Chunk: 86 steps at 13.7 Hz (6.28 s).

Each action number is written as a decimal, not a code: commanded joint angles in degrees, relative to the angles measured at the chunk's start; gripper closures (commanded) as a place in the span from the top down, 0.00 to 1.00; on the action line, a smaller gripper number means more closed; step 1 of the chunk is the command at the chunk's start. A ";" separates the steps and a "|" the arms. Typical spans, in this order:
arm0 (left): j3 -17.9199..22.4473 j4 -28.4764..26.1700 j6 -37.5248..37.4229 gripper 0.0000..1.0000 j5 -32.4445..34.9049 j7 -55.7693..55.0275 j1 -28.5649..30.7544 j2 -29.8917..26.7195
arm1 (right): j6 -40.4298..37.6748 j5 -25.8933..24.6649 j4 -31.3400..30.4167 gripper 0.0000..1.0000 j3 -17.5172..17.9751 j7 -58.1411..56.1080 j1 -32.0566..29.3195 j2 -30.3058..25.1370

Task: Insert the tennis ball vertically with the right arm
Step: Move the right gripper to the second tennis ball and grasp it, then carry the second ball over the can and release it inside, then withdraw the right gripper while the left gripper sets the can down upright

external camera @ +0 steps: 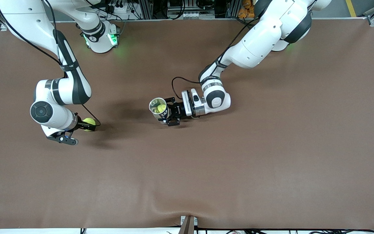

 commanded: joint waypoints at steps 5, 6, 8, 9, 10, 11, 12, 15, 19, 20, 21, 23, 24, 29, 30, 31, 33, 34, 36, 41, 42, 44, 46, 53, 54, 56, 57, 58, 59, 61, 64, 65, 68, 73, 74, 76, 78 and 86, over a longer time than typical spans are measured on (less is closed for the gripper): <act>-1.48 -0.14 -0.77 0.70 -6.32 22.40 0.39 2.56 | 1.93 -1.40 -0.86 1.00 1.18 -0.20 -0.86 3.83; -1.48 -0.14 -0.77 0.71 -6.32 22.40 0.39 2.56 | 2.02 -1.48 -0.78 1.00 1.18 -0.20 -0.86 4.10; -1.48 -0.14 -0.77 0.72 -6.32 22.40 0.39 2.56 | 1.93 -1.49 -0.86 0.72 1.18 -0.20 -0.68 4.27; -1.48 -0.14 -0.77 0.72 -6.32 22.40 0.39 2.56 | 1.75 -1.40 -0.78 0.41 1.18 -0.20 -0.59 4.27; -1.48 -0.14 -0.77 0.72 -6.32 22.40 0.39 2.56 | 1.49 -1.40 -0.69 0.13 1.18 -0.11 -0.24 4.19; -1.48 -0.14 -0.77 0.72 -6.32 22.40 0.39 2.56 | 1.23 -1.40 -0.60 0.00 1.27 -0.03 0.19 3.75; -1.48 -0.14 -0.77 0.72 -6.32 22.40 0.39 2.56 | 0.88 -1.40 -0.25 0.00 1.36 0.58 0.89 3.05; -1.48 -0.14 -0.77 0.72 -6.32 22.40 0.39 2.56 | -7.87 0.70 5.35 0.00 2.24 3.12 5.72 0.24; -1.48 -0.14 -0.77 0.72 -6.41 22.40 0.39 2.56 | -22.56 7.20 20.46 0.00 2.15 12.16 13.98 0.23; -1.48 -0.14 -0.77 0.72 -6.32 22.40 0.39 2.65 | -25.03 7.39 23.10 0.00 2.24 13.58 16.17 0.23; -1.48 -0.14 -0.77 0.72 -6.32 22.40 0.39 2.65 | -27.75 7.65 25.74 0.00 2.24 15.95 18.28 0.14; -1.48 -0.14 -0.77 0.73 -6.41 22.40 0.39 2.65 | -32.15 10.28 30.58 0.00 2.24 23.58 21.19 0.14; -1.48 -0.14 -0.77 0.73 -6.41 22.40 0.39 2.65 | -32.52 11.42 31.82 0.00 2.24 27.19 23.03 0.14; -1.48 -0.14 -0.77 0.73 -6.50 22.40 0.30 2.65 | -32.26 12.14 33.76 0.00 2.15 39.51 30.42 0.23; -1.48 -0.14 -0.77 0.73 -6.50 22.40 0.30 2.65 | -32.43 12.22 33.76 0.00 2.15 39.79 30.95 0.23; -1.48 -0.05 -0.77 0.73 -6.50 22.40 0.30 2.74 | -32.70 12.14 33.59 0.00 2.15 39.88 31.22 0.23; -1.48 -0.14 -0.77 0.73 -6.59 22.40 0.30 2.74 | -33.93 12.14 33.50 0.00 2.15 39.88 31.31 0.23; -1.48 -0.14 -0.77 0.73 -6.59 22.40 0.30 2.74 | -34.02 12.05 33.50 0.00 2.15 39.88 31.31 0.23; -1.48 -0.05 -0.77 0.71 -6.59 22.40 0.30 2.92 | -34.02 11.96 33.50 0.00 2.06 39.88 31.22 0.41; -1.48 -0.05 -0.77 0.58 -6.50 22.58 0.30 2.92 | -32.36 11.87 33.59 0.00 2.06 39.79 30.52 1.02; -1.48 -0.05 -0.77 0.57 -6.59 22.58 0.30 2.92 | -31.22 11.96 33.59 0.00 2.15 39.79 30.43 1.02; -1.48 -0.05 -0.77 0.56 -6.59 22.58 0.30 2.92 | -30.33 11.96 33.68 0.00 2.06 39.79 30.43 1.64; -1.48 -0.05 -0.77 0.55 -6.59 22.66 0.30 2.92 | -29.80 11.96 33.68 0.00 2.06 39.79 30.26 1.73; -1.48 -0.05 -0.77 0.54 -6.59 22.66 0.30 3.00 | -30.42 11.96 33.68 0.27 1.80 39.79 30.17 1.46; -1.48 -0.05 -0.77 0.55 -6.59 22.66 0.30 3.00 | -30.42 11.96 33.68 0.49 1.80 39.79 29.99 1.46; -1.39 -0.05 -0.77 0.55 -6.59 22.66 0.30 3.00 | -30.50 11.70 33.68 1.00 1.71 39.79 29.82 1.46; -1.48 -0.05 -0.77 0.55 -6.59 22.66 0.30 3.00 | -30.50 11.52 33.68 1.00 1.71 39.70 29.82 1.38; -1.48 -0.05 -0.77 0.55 -6.59 22.66 0.30 3.00 | -30.50 11.44 33.68 1.00 1.71 39.70 29.82 1.37; -1.48 -0.05 -0.77 0.55 -6.59 22.66 0.30 3.00 | -30.42 11.35 33.68 1.00 1.71 39.70 29.90 1.37; -1.48 -0.05 -0.77 0.56 -6.59 22.66 0.30 3.00 | -30.42 11.26 33.76 1.00 1.62 39.70 29.99 1.20; -1.39 -0.14 -0.77 0.57 -6.59 22.66 0.30 3.00 | -31.11 11.26 34.64 1.00 1.45 39.00 29.03 0.76; -1.48 -0.14 -0.77 0.59 -6.59 22.66 0.30 3.00 | -32.68 11.17 35.69 1.00 1.36 38.65 27.90 0.06; -1.48 -0.14 -0.77 0.70 -6.59 22.49 0.30 3.09 | -41.28 11.08 40.60 1.00 1.18 31.48 23.77 -1.08; -1.48 -0.40 -0.77 1.00 -6.67 21.88 0.38 3.00 | -50.70 10.29 41.41 1.00 -1.63 9.86 17.43 -9.69; -1.48 -0.49 -0.68 1.00 -6.59 21.09 0.39 2.92 | -51.85 10.29 41.41 1.00 -2.06 7.91 16.21 -10.48; -1.48 -1.37 -0.68 1.00 -6.50 20.03 0.73 2.22 | -52.39 9.86 40.71 1.00 -2.86 5.61 14.79 -13.72; -1.57 -2.42 -0.68 1.00 -6.41 18.89 1.09 1.86 | -52.39 8.01 39.22 1.00 -3.04 0.80 13.65 -16.98; -2.09 -14.19 -0.68 1.00 -5.36 17.48 5.12 -6.57 | -50.46 2.83 22.09 1.00 -3.04 -15.66 6.09 -33.59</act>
